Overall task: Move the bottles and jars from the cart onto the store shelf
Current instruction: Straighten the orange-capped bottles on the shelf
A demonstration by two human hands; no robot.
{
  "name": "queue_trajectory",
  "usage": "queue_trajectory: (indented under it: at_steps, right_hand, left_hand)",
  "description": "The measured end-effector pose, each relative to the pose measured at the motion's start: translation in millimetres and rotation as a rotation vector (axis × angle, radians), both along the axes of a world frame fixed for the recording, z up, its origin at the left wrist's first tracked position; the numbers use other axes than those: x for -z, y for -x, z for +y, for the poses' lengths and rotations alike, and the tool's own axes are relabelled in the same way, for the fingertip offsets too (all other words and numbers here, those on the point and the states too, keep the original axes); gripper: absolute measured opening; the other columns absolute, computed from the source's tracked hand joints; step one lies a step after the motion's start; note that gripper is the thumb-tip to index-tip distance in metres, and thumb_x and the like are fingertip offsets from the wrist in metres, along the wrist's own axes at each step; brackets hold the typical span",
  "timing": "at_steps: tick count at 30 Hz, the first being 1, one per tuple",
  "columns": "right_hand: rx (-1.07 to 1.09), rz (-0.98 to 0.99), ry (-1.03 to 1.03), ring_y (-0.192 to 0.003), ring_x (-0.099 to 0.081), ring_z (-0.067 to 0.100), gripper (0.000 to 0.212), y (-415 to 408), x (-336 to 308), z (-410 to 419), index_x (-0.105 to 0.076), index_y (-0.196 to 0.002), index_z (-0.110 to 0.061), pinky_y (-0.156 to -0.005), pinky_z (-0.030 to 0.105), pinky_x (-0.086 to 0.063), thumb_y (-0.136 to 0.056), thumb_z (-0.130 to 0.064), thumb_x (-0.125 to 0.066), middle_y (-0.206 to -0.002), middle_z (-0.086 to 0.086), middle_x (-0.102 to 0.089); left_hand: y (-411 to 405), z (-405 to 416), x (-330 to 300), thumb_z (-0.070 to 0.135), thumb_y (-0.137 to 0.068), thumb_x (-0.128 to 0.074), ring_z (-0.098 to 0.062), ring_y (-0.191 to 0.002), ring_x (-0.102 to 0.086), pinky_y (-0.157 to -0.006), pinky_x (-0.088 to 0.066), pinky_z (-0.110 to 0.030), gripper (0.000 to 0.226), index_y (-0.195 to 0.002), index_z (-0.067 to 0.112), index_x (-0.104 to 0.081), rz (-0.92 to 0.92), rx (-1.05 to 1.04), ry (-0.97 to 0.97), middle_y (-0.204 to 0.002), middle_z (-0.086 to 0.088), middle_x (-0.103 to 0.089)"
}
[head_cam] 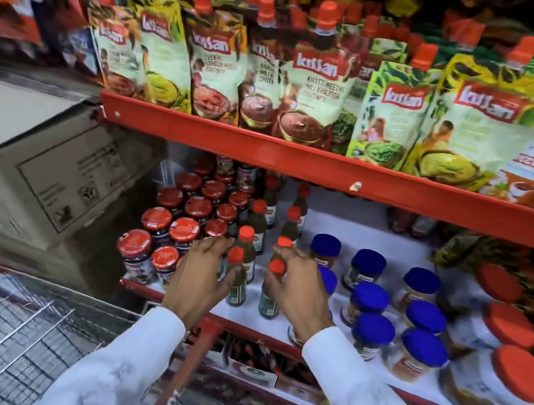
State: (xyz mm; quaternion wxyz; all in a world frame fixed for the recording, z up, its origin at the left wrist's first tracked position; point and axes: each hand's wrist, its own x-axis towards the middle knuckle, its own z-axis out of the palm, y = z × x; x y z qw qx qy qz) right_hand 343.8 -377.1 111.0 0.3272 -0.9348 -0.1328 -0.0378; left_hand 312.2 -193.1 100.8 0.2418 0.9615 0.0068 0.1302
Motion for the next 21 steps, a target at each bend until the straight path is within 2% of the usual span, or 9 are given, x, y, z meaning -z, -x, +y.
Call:
queue_trajectory:
  at_steps: [2, 3, 6, 9, 11, 14, 17, 19, 21]
  right_hand:
    - [0.055, 0.004, 0.043, -0.078, -0.067, 0.027, 0.013, -6, 0, 6, -0.067, -0.092, -0.023, -0.068, 0.039, -0.059, -0.080, -0.018, -0.069, -0.086, 0.006, -0.071]
    - [0.080, 0.008, 0.065, -0.075, -0.068, 0.027, 0.009, -8, -1, 9, -0.068, -0.088, -0.022, -0.067, 0.040, -0.059, -0.079, -0.020, -0.071, -0.082, 0.006, -0.072]
    - [0.144, 0.053, 0.066, -0.082, -0.071, 0.028, 0.020, -13, -2, 13, -0.073, -0.096, -0.019, -0.074, 0.041, -0.061, -0.078, -0.026, -0.077, -0.090, 0.007, -0.075]
    - [0.155, 0.102, 0.048, -0.082, -0.071, 0.026, 0.018, -16, -2, 14, -0.074, -0.094, -0.018, -0.076, 0.041, -0.062, -0.077, -0.022, -0.079, -0.090, 0.008, -0.076]
    - [0.129, 0.118, 0.041, -0.083, -0.071, 0.023, 0.018, -17, -1, 11, -0.076, -0.094, -0.017, -0.079, 0.039, -0.061, -0.077, -0.017, -0.078, -0.092, 0.006, -0.077]
    - [0.084, 0.151, -0.024, -0.093, -0.071, 0.017, 0.029, -16, 0, 6, -0.075, -0.101, -0.017, -0.088, 0.035, -0.059, -0.075, -0.004, -0.075, -0.102, 0.001, -0.077]
    - [0.064, 0.198, -0.064, -0.097, -0.070, 0.013, 0.044, -13, 0, 2, -0.074, -0.105, -0.020, -0.092, 0.032, -0.058, -0.071, 0.007, -0.071, -0.106, -0.002, -0.076]
    - [0.057, 0.216, -0.067, -0.099, -0.069, 0.012, 0.051, -11, -1, 0, -0.073, -0.106, -0.025, -0.092, 0.031, -0.058, -0.067, 0.008, -0.073, -0.110, -0.004, -0.074]
    - [0.075, 0.197, -0.064, -0.100, -0.068, 0.012, 0.047, -8, -2, -2, -0.072, -0.107, -0.024, -0.091, 0.030, -0.057, -0.068, 0.001, -0.076, -0.111, -0.004, -0.074]
  left_hand:
    - [-8, 1, 1, 0.027, -0.082, -0.068, -0.028, -0.105, -0.064, -0.082, -0.054, -0.035, 0.044, -0.125, 0.021, -0.060, -0.002, 0.027, 0.065, -0.116, -0.006, -0.069]
    - [-12, 1, 1, 0.026, -0.082, -0.068, -0.026, -0.097, -0.066, -0.076, -0.052, -0.031, 0.039, -0.121, 0.022, -0.063, 0.002, 0.042, 0.094, -0.109, -0.005, -0.071]
    - [-21, -1, -1, 0.024, -0.080, -0.071, -0.020, -0.076, -0.067, -0.063, -0.047, -0.027, 0.026, -0.106, 0.022, -0.068, 0.003, 0.056, 0.143, -0.089, 0.000, -0.074]
    - [-26, -2, -4, 0.016, -0.075, -0.074, -0.016, -0.066, -0.065, -0.064, -0.053, -0.030, 0.020, -0.095, 0.018, -0.071, 0.035, 0.042, 0.214, -0.081, -0.002, -0.075]
    - [-28, -1, -6, 0.012, -0.072, -0.074, -0.014, -0.064, -0.066, -0.066, -0.057, -0.032, 0.022, -0.094, 0.018, -0.073, 0.062, 0.057, 0.244, -0.078, -0.001, -0.076]
    - [-30, 3, -8, 0.006, -0.066, -0.071, -0.016, -0.070, -0.069, -0.070, -0.059, -0.033, 0.029, -0.094, 0.016, -0.074, 0.097, 0.105, 0.265, -0.082, -0.002, -0.077]
    - [-30, 5, -10, 0.004, -0.067, -0.071, -0.014, -0.080, -0.067, -0.077, -0.053, -0.023, 0.040, -0.106, 0.017, -0.071, 0.129, 0.145, 0.276, -0.098, -0.002, -0.076]
    - [-29, 6, -10, 0.001, -0.069, -0.070, -0.012, -0.080, -0.065, -0.077, -0.049, -0.020, 0.045, -0.111, 0.017, -0.070, 0.144, 0.173, 0.278, -0.102, 0.000, -0.075]
    - [-28, 8, -10, 0.000, -0.070, -0.070, -0.011, -0.081, -0.066, -0.078, -0.053, -0.023, 0.043, -0.109, 0.019, -0.070, 0.128, 0.171, 0.292, -0.101, 0.002, -0.075]
